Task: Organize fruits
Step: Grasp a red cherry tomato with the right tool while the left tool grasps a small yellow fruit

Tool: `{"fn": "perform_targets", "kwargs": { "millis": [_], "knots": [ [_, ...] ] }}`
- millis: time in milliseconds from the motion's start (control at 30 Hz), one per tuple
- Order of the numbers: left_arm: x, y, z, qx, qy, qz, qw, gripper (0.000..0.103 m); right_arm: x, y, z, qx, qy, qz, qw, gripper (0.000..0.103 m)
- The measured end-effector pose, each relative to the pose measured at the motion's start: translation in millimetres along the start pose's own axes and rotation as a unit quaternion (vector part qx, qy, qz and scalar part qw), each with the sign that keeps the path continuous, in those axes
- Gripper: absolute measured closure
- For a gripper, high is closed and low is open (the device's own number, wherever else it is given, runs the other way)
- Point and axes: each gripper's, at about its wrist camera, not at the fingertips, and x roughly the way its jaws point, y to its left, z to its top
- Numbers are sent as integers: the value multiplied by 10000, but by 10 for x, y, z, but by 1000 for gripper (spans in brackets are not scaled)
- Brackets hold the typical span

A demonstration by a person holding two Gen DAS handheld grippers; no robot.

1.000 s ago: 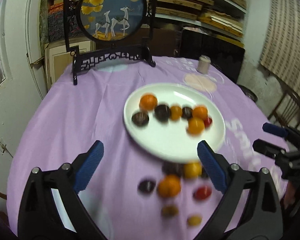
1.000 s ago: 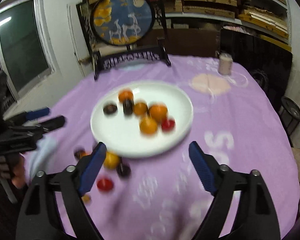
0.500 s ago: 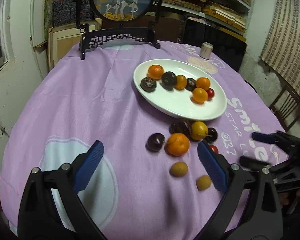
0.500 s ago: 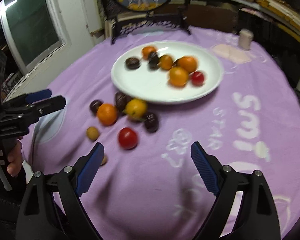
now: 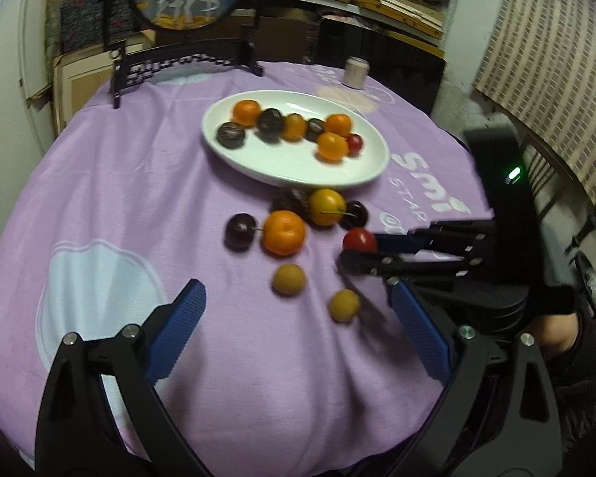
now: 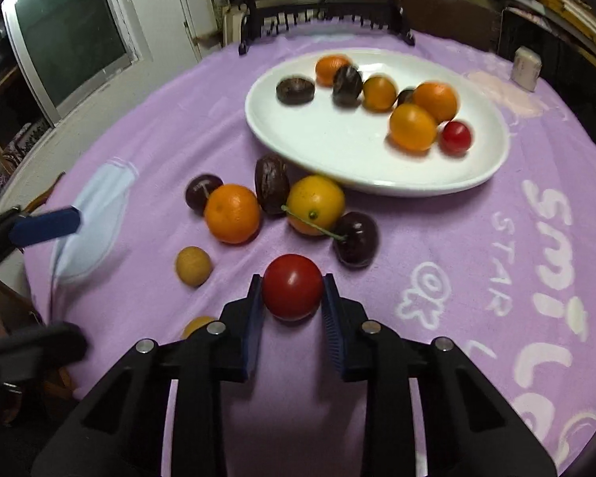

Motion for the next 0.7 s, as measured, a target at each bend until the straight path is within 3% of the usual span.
{"fn": "perform_targets", "kwargs": {
  "millis": [300,367,467,600,700],
  "knots": [
    [310,-394,-12,477,491,-147,9975,10,-594,-581,-340,832,-529,-391,9944,73],
    [393,-459,-24,557,621,-123,9964,30,-636,-687,-430,974,-536,-379,9931,73],
    [565,-495,-39,556,928,-48,9941,49,-670,-753,-511,1056,-551,-305,9924,73],
    [720,-462,-63,466,1122,138,9925,54,-688,-763,-532,1080,-579,-225,9922,73],
    [726,-472,-70,527,1090,311,9922,69,-695,-775,-537,1095,-592,-163,9921,73]
  ]
}}
